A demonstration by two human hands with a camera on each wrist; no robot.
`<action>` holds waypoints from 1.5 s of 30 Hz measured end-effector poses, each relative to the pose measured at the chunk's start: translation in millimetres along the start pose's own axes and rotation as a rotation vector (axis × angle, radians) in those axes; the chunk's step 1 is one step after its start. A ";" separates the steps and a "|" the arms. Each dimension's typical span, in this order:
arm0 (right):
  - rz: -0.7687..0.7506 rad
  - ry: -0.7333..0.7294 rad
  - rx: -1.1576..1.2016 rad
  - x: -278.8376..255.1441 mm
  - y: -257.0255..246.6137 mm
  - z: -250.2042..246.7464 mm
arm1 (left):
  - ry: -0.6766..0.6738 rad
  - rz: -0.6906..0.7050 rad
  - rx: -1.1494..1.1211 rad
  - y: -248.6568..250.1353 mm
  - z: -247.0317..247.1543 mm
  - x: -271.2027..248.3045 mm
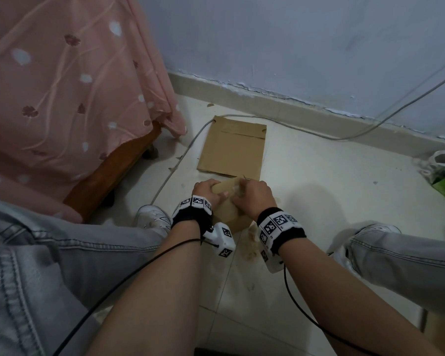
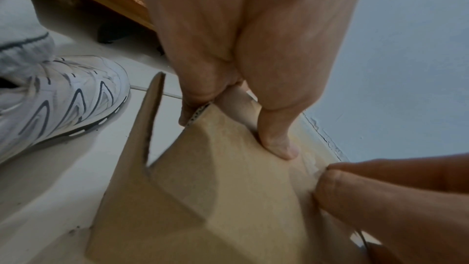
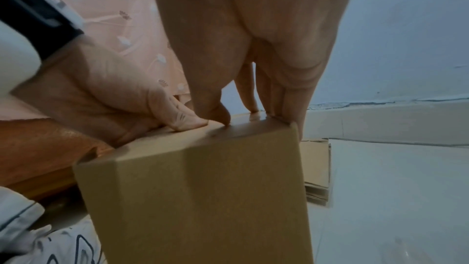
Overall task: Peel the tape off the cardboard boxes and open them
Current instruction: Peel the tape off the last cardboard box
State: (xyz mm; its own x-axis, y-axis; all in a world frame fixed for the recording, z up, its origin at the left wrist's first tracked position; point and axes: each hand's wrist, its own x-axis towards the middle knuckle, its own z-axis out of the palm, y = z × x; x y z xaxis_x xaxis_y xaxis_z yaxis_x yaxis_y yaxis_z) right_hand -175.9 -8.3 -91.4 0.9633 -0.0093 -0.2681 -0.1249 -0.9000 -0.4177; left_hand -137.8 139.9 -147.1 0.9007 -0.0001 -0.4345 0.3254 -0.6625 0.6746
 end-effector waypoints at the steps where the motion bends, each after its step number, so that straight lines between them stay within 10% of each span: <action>1: 0.008 0.002 0.004 0.3 -1.2 0.5 | 0.001 0.000 -0.002 -0.2 0.2 0.3; 29: 0.058 0.144 -0.071 4.6 -10.0 20.0 | -0.017 -0.018 -0.055 3.0 3.6 0.1; 35: 0.494 0.289 0.711 27.7 28.5 -3.0 | -0.041 -0.036 -0.103 2.9 2.3 0.8; 40: 0.502 0.230 1.499 27.4 41.9 -18.0 | -0.066 -0.047 -0.111 4.4 0.7 -0.1; 45: 0.563 0.262 1.392 21.8 41.8 -17.1 | -0.073 -0.036 -0.099 7.3 -2.8 -5.3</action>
State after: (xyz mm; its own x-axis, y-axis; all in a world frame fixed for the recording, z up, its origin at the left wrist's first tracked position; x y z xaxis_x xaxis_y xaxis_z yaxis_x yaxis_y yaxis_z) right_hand -156.1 -53.6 -99.8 0.7106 -0.4092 -0.5724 -0.4513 0.3592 -0.8169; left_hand -139.4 137.2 -138.2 0.8659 -0.0343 -0.4990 0.3871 -0.5857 0.7121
